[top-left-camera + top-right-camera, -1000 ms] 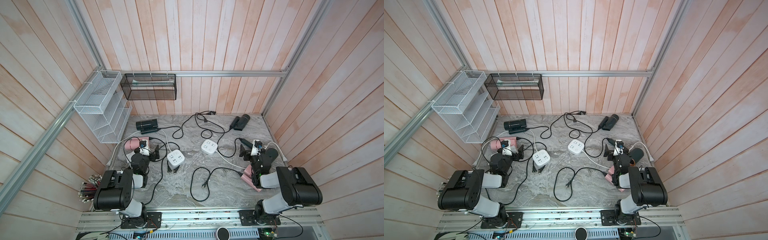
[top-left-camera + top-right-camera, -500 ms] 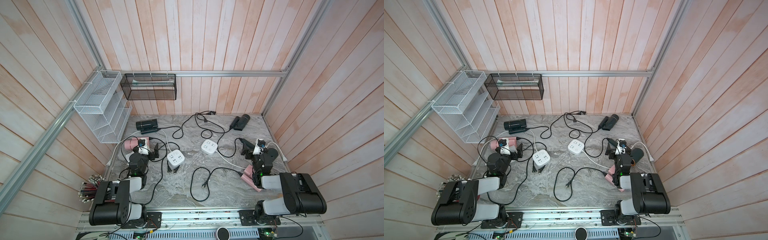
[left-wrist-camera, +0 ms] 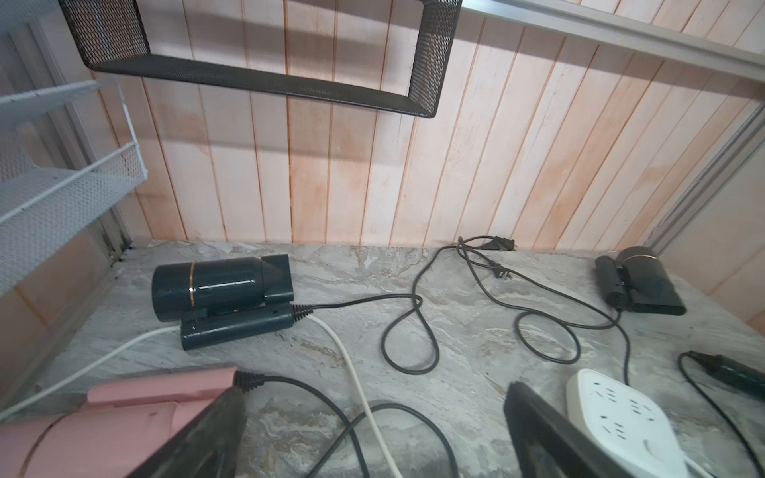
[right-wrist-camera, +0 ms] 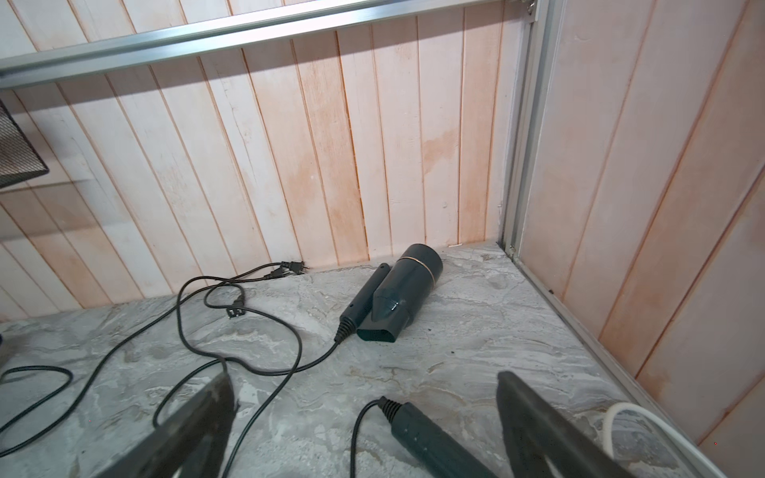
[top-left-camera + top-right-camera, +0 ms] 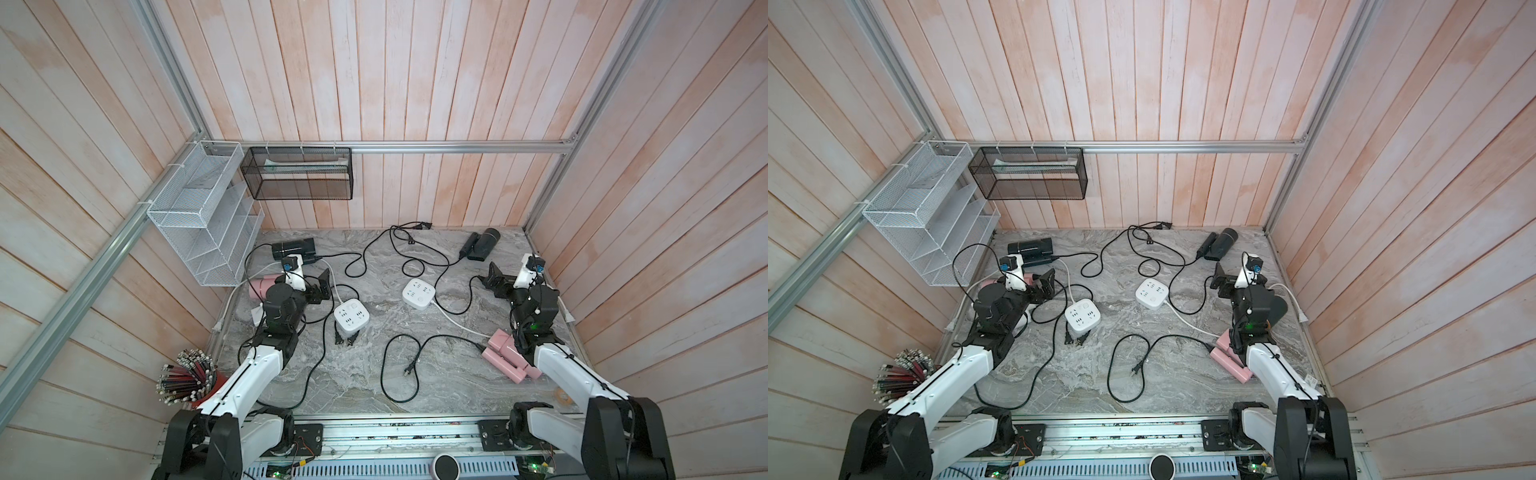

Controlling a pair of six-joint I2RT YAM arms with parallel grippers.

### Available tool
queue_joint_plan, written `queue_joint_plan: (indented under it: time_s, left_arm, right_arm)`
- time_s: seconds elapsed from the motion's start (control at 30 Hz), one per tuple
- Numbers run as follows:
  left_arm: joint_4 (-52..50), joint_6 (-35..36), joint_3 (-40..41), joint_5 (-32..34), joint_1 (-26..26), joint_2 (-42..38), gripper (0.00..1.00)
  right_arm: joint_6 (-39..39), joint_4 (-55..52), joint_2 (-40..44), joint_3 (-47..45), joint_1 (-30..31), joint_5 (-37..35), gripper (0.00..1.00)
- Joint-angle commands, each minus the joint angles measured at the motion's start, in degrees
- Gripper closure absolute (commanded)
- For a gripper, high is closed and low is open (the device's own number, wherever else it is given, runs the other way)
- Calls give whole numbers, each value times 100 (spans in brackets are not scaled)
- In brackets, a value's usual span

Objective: Charge the blow dryers
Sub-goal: Move the socket to the center of the board.

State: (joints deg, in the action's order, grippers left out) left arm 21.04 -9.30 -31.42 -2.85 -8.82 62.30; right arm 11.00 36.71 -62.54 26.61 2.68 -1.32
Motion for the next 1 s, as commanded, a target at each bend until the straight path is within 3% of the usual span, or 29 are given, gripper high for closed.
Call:
queue_joint_plan:
  time_s: [0.0,0.27,0.47,0.6,0.97]
  left_arm:
    - [-1296,-719,-256,-219,-157,-236,0]
    - [-3029,-1961,-593,-783,-182,-427,0]
    - [-4096,-2382,-652,-1130,-192,-237,0]
    - [-4222,-2598,-549,-1756,-241,64,0]
    - [-3909,-2602,-513,-1717,-358,746,0]
  right_arm:
    - [571,-1113,418,17,171,151,1]
    - [1175,-2449,1194,37,750,103,1]
    - [1302,-2818,1330,-68,1411,223,1]
    - [1425,-2734,1298,-192,1990,254,1]
    - [1458,-2634,830,-131,3141,99,1]
